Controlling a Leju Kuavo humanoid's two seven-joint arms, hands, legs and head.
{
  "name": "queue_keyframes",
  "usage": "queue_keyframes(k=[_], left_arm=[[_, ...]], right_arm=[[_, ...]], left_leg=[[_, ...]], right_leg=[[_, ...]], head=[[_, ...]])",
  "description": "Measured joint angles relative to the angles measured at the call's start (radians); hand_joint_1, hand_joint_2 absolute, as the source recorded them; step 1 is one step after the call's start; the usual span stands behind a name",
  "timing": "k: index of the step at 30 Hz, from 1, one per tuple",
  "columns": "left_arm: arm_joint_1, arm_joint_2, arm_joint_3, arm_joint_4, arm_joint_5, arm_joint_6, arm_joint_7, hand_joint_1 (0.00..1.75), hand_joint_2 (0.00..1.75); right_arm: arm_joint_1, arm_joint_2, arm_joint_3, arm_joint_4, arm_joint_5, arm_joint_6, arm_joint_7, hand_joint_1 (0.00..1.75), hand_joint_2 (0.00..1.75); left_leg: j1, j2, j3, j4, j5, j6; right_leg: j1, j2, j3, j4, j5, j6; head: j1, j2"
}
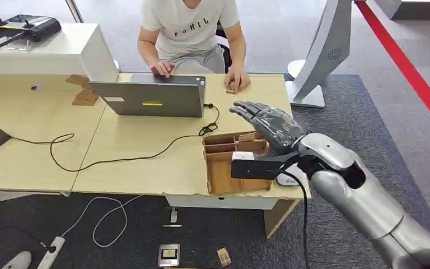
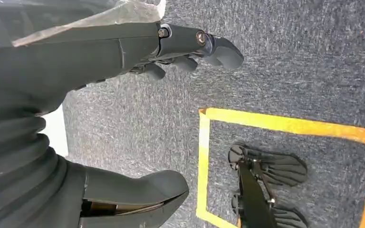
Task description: Pass the card to the sensor for recognition and then transmit it.
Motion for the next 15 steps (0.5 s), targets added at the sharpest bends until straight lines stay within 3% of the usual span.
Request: queue_keyframes(k=[15], left_arm=[[-0.001, -0.006, -0.022, 0.0, 0.006, 0.003, 0.02, 0.0, 1.75]], right_arm=[[-0.001, 0.136, 0.005, 0.174, 0.104, -0.055, -0.085, 0.0, 1.75]], left_leg=[[0.0, 0.0, 0.0, 0.0, 0.0, 0.0]], right_leg=[[0.0, 0.0, 0.0, 0.0, 0.0, 0.0]], head=[[0.0, 0.0]])
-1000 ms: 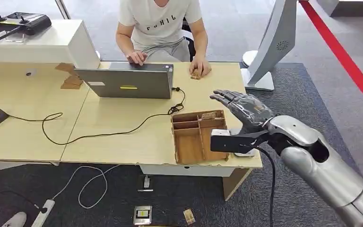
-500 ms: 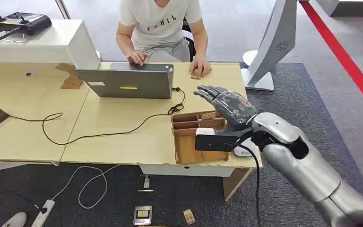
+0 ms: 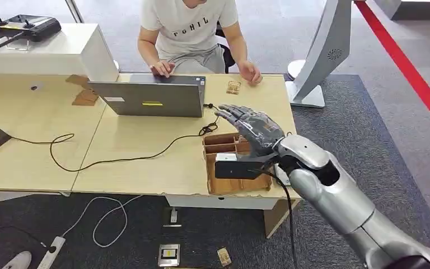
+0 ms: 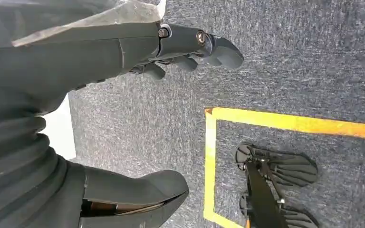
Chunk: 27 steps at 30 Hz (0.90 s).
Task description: Pass the card to the sensor for recognition and then transmit it.
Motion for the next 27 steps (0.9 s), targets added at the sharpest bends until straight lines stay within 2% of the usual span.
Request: queue_keyframes(k=[7, 14, 27], left_arm=[[0.0, 0.0, -0.002, 0.0, 0.009, 0.0, 0.002, 0.0, 1.75], [0.0, 0.0, -0.004, 0.0, 0.012, 0.0, -0.003, 0.0, 1.75], [0.0, 0.0, -0.021, 0.0, 0.024, 0.0, -0.004, 0.0, 1.75]], right_arm=[[-0.029, 0.052, -0.001, 0.173, 0.073, -0.065, -0.04, 0.0, 1.75], [-0.076, 0.071, -0.01, 0.327, 0.125, -0.095, -0.053, 0.0, 1.75], [-0.128, 0.085, -0.048, 0.474, 0.174, -0.109, -0.064, 0.0, 1.75]], left_leg=[[0.0, 0.0, 0.0, 0.0, 0.0, 0.0], [0.0, 0.0, 0.0, 0.0, 0.0, 0.0], [0.0, 0.0, 0.0, 0.0, 0.0, 0.0]], right_leg=[[0.0, 0.0, 0.0, 0.0, 0.0, 0.0], [0.0, 0.0, 0.0, 0.0, 0.0, 0.0], [0.0, 0.0, 0.0, 0.0, 0.0, 0.0]], head=[[0.0, 0.0], [0.0, 0.0], [0.0, 0.0]])
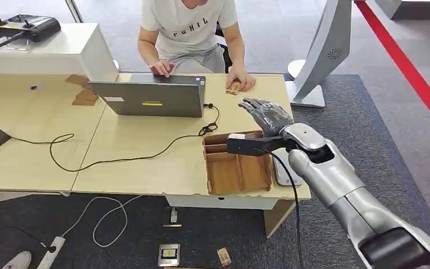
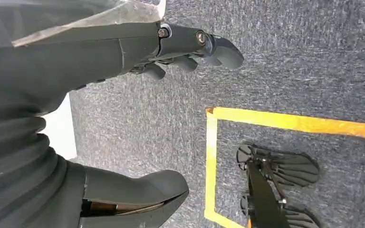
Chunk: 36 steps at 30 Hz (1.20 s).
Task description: Pass the card to the sensor for recognition and then transmit it.
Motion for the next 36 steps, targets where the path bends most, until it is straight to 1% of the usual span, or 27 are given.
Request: queue_keyframes(k=[7, 12, 17, 36], left_arm=[[0.0, 0.0, -0.005, 0.0, 0.001, 0.0, -0.006, 0.0, 1.75], [0.0, 0.004, -0.005, 0.0, 0.009, 0.0, -0.006, 0.0, 1.75], [0.0, 0.007, -0.005, 0.0, 0.01, 0.0, -0.006, 0.0, 1.75], [-0.001, 0.008, -0.005, 0.0, 0.027, 0.004, -0.008, 0.0, 1.75]], right_arm=[[-0.001, 0.014, -0.006, 0.037, 0.008, -0.001, 0.0, 0.0, 1.75], [-0.001, 0.024, -0.006, 0.045, 0.018, 0.021, -0.015, 0.0, 1.75], [-0.003, 0.032, -0.006, 0.05, 0.026, 0.025, -0.017, 0.0, 1.75], [-0.033, 0.053, -0.006, 0.112, 0.039, 0.006, -0.045, 0.0, 1.75]], left_leg=[[0.0, 0.0, 0.0, 0.0, 0.0, 0.0], [0.0, 0.0, 0.0, 0.0, 0.0, 0.0], [0.0, 0.0, 0.0, 0.0, 0.0, 0.0], [0.0, 0.0, 0.0, 0.0, 0.0, 0.0]], right_leg=[[0.0, 0.0, 0.0, 0.0, 0.0, 0.0], [0.0, 0.0, 0.0, 0.0, 0.0, 0.0], [0.0, 0.0, 0.0, 0.0, 0.0, 0.0], [0.0, 0.0, 0.0, 0.0, 0.0, 0.0]], head=[[0.0, 0.0], [0.0, 0.0], [0.0, 0.0], [0.0, 0.0]])
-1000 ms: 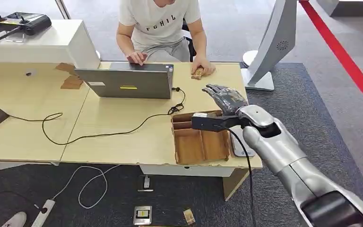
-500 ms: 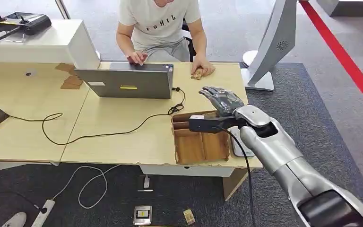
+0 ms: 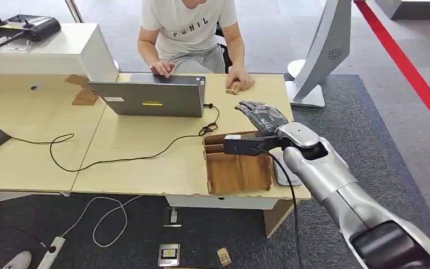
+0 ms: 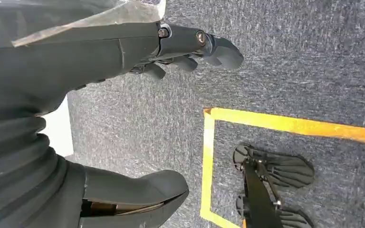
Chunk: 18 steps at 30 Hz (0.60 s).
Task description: Pass the card to the sensor for recognition and then transmit it.
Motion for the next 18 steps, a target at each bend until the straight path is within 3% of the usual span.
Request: queue_keyframes(k=[18], left_arm=[[0.0, 0.0, 0.0, 0.0, 0.024, 0.005, 0.008, 0.0, 1.75]], right_arm=[[-0.026, 0.03, 0.002, 0.054, 0.002, -0.013, -0.016, 0.0, 1.75]], left_leg=[[0.0, 0.0, 0.0, 0.0, 0.0, 0.0]], right_leg=[[0.0, 0.0, 0.0, 0.0, 0.0, 0.0]], head=[[0.0, 0.0]])
